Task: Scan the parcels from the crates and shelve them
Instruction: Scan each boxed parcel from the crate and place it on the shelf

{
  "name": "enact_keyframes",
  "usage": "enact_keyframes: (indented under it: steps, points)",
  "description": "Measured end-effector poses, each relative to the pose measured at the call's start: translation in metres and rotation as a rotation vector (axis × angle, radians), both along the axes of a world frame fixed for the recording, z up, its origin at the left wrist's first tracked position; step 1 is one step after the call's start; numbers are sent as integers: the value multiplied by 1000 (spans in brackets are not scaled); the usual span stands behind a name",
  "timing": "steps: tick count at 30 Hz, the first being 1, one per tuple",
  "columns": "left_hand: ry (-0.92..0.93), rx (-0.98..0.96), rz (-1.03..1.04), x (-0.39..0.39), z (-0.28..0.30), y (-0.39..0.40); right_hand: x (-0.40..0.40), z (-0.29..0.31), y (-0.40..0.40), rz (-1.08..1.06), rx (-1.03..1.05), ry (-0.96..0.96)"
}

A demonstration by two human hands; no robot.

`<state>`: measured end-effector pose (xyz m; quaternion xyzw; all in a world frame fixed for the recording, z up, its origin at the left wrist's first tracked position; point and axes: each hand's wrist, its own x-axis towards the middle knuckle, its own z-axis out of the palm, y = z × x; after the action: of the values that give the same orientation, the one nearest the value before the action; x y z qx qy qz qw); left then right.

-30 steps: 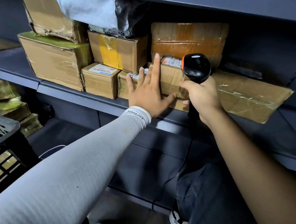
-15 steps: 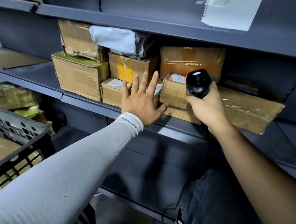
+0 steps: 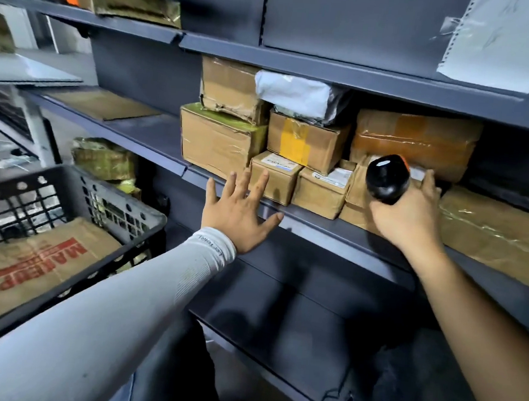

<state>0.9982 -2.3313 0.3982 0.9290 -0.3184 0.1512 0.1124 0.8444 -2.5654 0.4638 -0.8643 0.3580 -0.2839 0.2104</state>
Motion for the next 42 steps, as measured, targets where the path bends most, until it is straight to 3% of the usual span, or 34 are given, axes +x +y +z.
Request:
enact_keyframes:
  steps: [11,16,32,42]
  points:
    - [42,31,-5,-4,-4,-3,-9,3,19,20,-111,37]
    - [23,16,52,6,7,20,13,8,63,148,-135,94]
    - [184,10,498,25,-23,214,129,-16,262,764,-115,184]
    - [258,20,703,26,-27,297,178,-19,358,958,-215,357]
